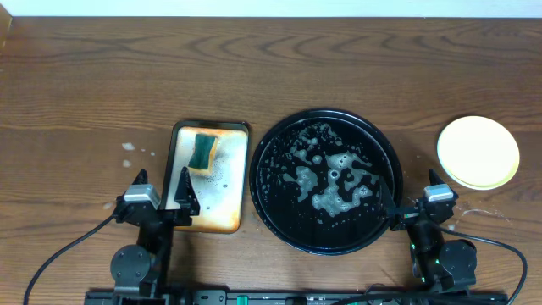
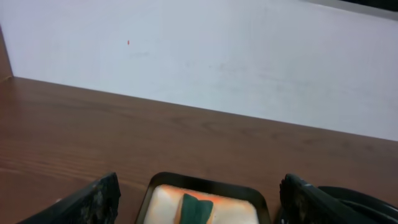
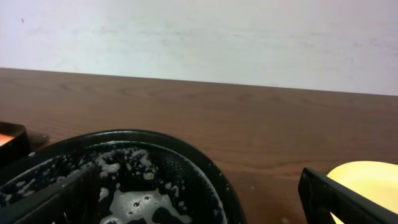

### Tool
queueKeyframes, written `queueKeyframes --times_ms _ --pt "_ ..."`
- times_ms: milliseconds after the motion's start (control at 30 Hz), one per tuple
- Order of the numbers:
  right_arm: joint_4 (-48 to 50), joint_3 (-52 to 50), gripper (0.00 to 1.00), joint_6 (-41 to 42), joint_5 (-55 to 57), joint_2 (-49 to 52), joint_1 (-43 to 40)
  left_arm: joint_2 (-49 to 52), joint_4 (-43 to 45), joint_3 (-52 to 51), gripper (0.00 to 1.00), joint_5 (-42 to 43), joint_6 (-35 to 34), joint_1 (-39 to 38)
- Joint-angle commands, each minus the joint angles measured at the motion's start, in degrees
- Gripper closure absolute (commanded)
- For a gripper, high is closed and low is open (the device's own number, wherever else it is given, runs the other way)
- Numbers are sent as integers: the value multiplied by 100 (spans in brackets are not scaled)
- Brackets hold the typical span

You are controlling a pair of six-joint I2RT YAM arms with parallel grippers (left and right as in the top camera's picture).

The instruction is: Clean dirty plates on tray and stack at the side

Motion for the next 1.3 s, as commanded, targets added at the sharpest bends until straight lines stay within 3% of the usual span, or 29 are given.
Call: queueKeyframes --times_ms 0,267,1267 --pt "-20 -9 1 -44 15 -37 -42 -59 164 -374 17 -92 81 -2" --pt "-20 -9 1 -44 15 -37 -42 -59 146 -960 17 -120 79 -44" --pt "-20 -9 1 -44 15 -37 -42 -46 188 -955 17 -114 79 -92"
